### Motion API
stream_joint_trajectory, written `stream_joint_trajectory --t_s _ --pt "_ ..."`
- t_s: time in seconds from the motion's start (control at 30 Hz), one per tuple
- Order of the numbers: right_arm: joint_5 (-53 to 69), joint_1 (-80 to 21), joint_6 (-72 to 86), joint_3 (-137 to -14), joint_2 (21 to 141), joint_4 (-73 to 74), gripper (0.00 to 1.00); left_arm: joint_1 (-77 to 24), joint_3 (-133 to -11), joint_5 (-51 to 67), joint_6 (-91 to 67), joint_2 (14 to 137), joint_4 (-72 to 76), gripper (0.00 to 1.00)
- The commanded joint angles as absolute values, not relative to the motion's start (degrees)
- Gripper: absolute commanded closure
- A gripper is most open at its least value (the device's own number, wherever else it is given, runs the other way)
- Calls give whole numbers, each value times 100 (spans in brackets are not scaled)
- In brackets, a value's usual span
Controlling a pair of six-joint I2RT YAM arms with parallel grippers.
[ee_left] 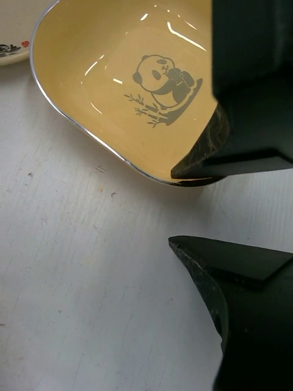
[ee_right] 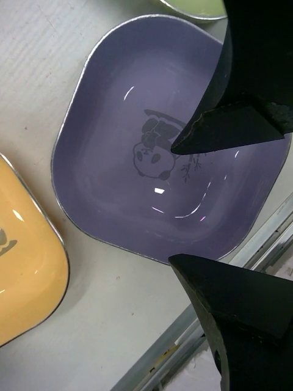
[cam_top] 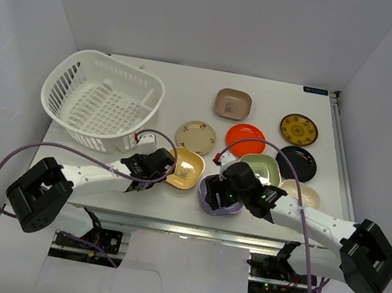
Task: Place the plates into the plastic bin on the countertop
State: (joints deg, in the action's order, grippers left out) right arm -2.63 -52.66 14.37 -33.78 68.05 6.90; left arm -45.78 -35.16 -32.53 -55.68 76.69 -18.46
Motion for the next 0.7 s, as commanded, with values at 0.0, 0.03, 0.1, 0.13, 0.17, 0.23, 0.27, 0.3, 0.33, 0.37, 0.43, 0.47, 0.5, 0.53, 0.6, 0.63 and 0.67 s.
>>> stream_joint_trajectory --t_s 0.0,0.03,0.1,0.13,0.17,0.23,0.27,0.3,0.33,0.37,0.43,0.47,0.5,0.53,0.6,0.63,0.67 --pt "-413 -5431 1424 -3498 7057 369 28 -4605 -3630 -3551 -5423 7734 -1565 50" --pt "-422 -5475 1441 -3515 7110 334 28 -4605 -3639 -3577 -5388 7795 -1547 53" --pt "-492 -5659 1512 -3577 7259 273 27 -4605 -3639 -3612 -5370 7840 -1538 62" --pt "-544 -5712 1547 -3595 7303 255 27 -4605 -3630 -3630 -5379 7849 -1538 72" --pt "-615 -5817 1590 -3612 7399 220 28 -4605 -3621 -3656 -5379 7840 -1538 78" --pt "-641 -5897 1626 -3638 7505 167 27 -4605 -3612 -3691 -5283 7735 -1547 95" --pt "-746 -5967 1661 -3665 7619 184 28 -4605 -3612 -3709 -5256 7682 -1582 99" --pt "-817 -6011 1661 -3700 7646 193 28 -4605 -3621 -3709 -5212 7595 -1669 100" --pt "-887 -6047 1679 -3709 7690 193 28 -4605 -3673 -3700 -5160 7507 -1740 100" --pt "-992 -6090 1696 -3718 7734 193 28 -4605 -3709 -3691 -5046 7254 -1862 100" --pt "-1107 -6152 1714 -3735 7743 185 30 -4614 -3779 -3683 -4888 6753 -1960 100" --pt "-1116 -6170 1723 -3735 7708 193 30 -4614 -3805 -3657 -4826 6576 -2003 100" --pt "-1134 -6187 1731 -3744 7673 176 30 -4623 -3832 -3578 -4764 6392 -1995 100" --pt "-1151 -6214 1740 -3753 7638 184 31 -4623 -3867 -3534 -4694 6216 -2004 100" --pt "-1283 -6284 1758 -3779 7498 237 34 -4632 -4042 -3481 -4501 5793 -2030 100" --pt "-1414 -6328 1775 -3779 7436 272 35 -4632 -4121 -3480 -4448 5670 -2048 100" --pt "-1459 -6346 1793 -3779 7270 325 35 -4632 -4322 -3489 -4325 5486 -2074 100"
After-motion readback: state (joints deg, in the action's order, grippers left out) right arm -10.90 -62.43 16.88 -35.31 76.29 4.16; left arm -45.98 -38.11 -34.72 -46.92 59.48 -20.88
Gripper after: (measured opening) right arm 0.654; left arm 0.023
